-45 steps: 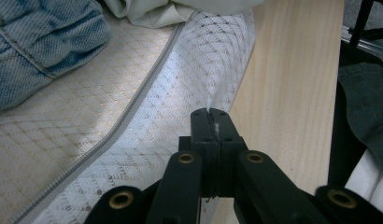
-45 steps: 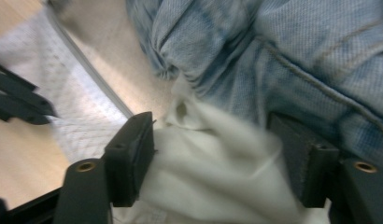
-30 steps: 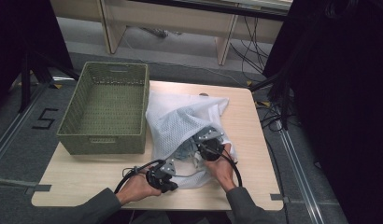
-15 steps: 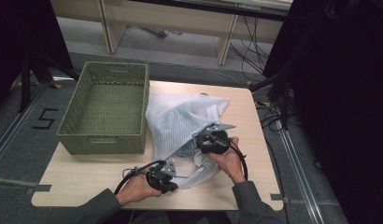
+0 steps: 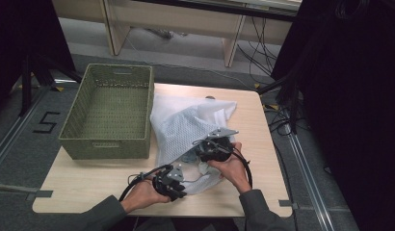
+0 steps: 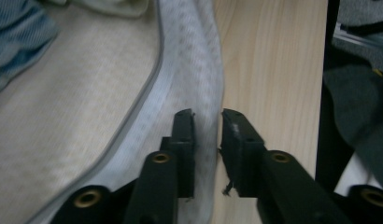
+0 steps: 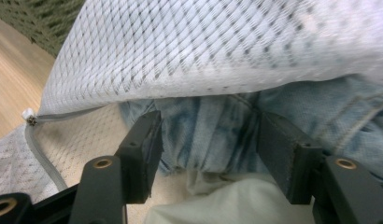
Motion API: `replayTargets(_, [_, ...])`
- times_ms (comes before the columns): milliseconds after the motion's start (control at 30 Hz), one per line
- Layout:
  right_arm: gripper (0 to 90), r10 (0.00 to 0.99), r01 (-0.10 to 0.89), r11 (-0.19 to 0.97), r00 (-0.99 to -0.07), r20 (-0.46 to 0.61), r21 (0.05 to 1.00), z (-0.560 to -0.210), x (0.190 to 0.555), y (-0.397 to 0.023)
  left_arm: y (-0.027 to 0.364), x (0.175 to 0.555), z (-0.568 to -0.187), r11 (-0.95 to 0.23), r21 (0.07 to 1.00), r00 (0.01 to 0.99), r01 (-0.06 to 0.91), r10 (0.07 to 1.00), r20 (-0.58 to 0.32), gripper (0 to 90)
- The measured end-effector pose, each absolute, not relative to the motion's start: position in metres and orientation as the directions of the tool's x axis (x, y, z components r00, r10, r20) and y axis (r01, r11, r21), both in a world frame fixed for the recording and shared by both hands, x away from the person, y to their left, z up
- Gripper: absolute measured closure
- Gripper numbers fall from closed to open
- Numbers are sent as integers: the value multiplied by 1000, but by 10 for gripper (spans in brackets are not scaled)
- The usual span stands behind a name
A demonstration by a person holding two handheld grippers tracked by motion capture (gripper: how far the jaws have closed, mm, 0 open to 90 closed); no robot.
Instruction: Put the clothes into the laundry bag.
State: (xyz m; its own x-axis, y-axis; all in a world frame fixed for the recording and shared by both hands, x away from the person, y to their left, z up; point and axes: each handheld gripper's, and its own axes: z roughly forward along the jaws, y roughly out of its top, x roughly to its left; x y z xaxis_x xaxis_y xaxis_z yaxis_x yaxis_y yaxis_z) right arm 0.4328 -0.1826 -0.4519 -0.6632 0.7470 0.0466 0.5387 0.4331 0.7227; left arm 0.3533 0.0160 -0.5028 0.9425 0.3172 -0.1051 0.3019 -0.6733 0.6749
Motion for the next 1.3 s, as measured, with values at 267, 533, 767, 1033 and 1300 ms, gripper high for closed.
replayTargets(267, [359, 729, 530, 443, -682, 53, 723, -463, 437, -166, -8, 352, -510, -652, 710, 947, 266, 316, -64, 598])
replayTargets(533, [326, 731, 569, 511, -682, 21, 644, -484, 435, -142, -8, 352, -510, -656, 707, 945, 264, 322, -55, 828])
replayTargets(767, [709, 765, 536, 513, -640, -73, 670, -492, 442, -138, -8, 348, -511, -639, 706, 938, 307, 329, -110, 881])
replayTargets(1033, [789, 793, 489, 494, -592, -143, 719, -488, 472, -143, -7, 345, -510, -650, 692, 938, 315, 323, -124, 889])
replayTargets(1300, [771, 821, 492, 427, -562, -98, 759, -480, 497, -150, -3, 344, -508, -665, 683, 944, 303, 310, -116, 888])
